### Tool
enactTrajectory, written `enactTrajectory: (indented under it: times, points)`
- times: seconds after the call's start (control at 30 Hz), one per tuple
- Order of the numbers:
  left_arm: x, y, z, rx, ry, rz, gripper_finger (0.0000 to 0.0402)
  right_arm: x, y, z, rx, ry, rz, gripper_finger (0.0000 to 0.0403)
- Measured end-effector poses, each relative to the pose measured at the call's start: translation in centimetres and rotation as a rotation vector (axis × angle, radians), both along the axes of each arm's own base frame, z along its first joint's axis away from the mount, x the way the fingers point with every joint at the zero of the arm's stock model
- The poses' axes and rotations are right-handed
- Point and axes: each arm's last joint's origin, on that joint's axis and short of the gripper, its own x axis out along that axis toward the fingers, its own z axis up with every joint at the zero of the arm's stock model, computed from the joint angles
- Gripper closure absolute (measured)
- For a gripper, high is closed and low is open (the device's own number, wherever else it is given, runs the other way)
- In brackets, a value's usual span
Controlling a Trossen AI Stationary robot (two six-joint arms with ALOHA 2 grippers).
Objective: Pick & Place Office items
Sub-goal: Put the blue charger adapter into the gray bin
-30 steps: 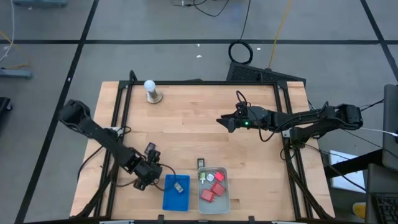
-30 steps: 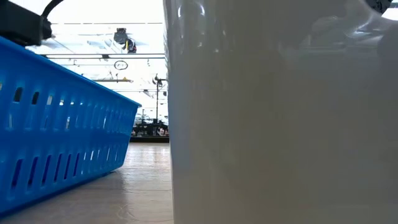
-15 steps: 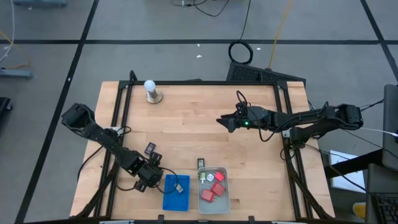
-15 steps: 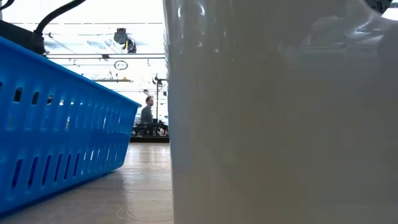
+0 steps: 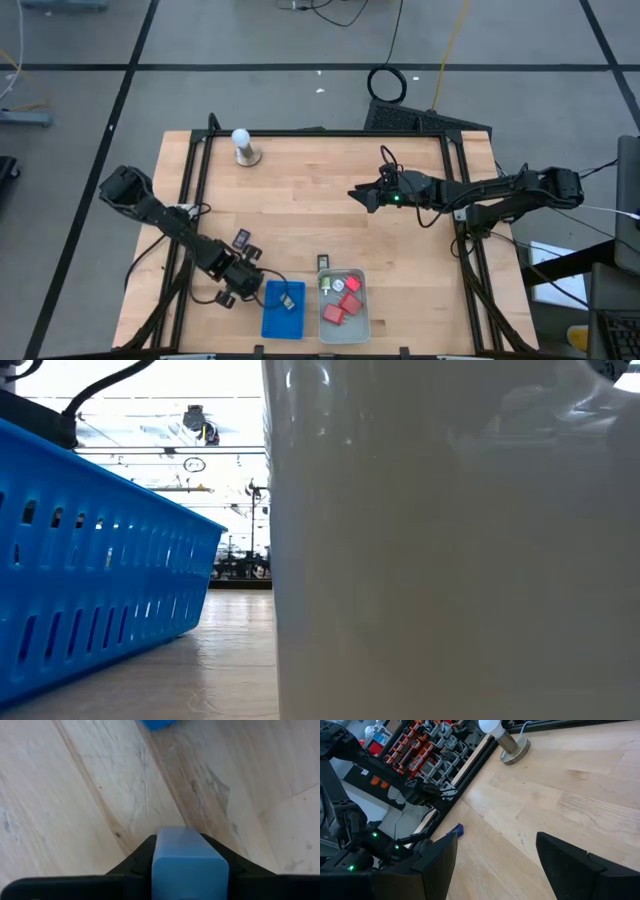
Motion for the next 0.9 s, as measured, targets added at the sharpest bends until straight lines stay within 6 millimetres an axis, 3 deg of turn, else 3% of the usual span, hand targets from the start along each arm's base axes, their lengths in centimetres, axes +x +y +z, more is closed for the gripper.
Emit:
enactTrajectory:
  times: [0.2,0.43,0.63,0.9]
  points:
    - [0.5,1.3,1.1,-0.011,-0.021,0.088,0.0289,0.0,0.0,0.0,0.000,0.000,0.000,0.0138]
    - [1.1,2.9,3.8,-0.009,-0.063,0.161,0.0289,0.0,0.0,0.0,0.001,0.000,0.003,0.0138]
    - [1.6,3.7,6.9,-0.024,-0.101,0.187,0.0289,0.0,0.0,0.0,0.000,0.000,0.003,0.0138]
    - [3.8,3.9,12.2,-0.062,-0.242,0.179,0.0289,0.0,0.0,0.0,-0.003,0.002,0.003,0.0138]
